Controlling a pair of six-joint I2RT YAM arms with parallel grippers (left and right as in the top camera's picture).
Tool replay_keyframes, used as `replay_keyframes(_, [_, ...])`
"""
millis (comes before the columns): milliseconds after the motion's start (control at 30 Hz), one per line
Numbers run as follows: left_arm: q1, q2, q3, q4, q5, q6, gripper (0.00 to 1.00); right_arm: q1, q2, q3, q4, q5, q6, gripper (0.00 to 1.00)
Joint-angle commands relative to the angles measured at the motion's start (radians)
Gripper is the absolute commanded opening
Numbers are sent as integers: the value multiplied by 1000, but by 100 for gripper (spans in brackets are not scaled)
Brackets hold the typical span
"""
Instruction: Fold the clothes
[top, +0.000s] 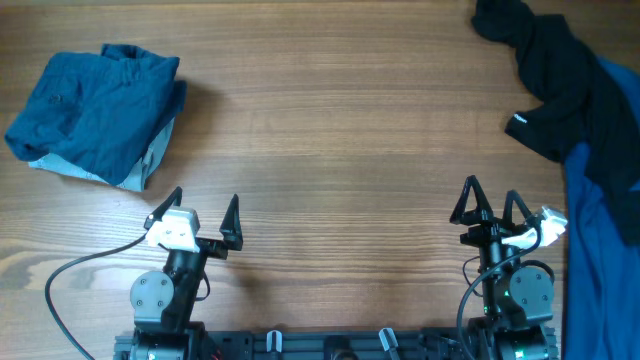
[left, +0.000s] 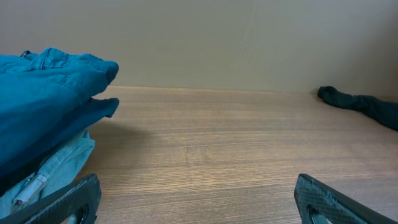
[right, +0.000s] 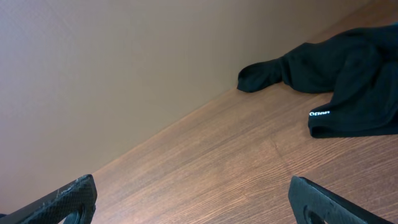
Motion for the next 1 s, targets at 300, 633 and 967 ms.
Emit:
replay_keyframes(300, [-4,-7,-10,3,-6,-6,100,-5,-8,-6,4,2,7,100])
replay_keyframes(633, [-4,-7,-10,5,-6,-6,100,-5,-8,-6,4,2,7,100])
replay_keyframes(967, [-4,-7,-10,11,22,-6,100,-5,-8,-6,5,-10,352,100])
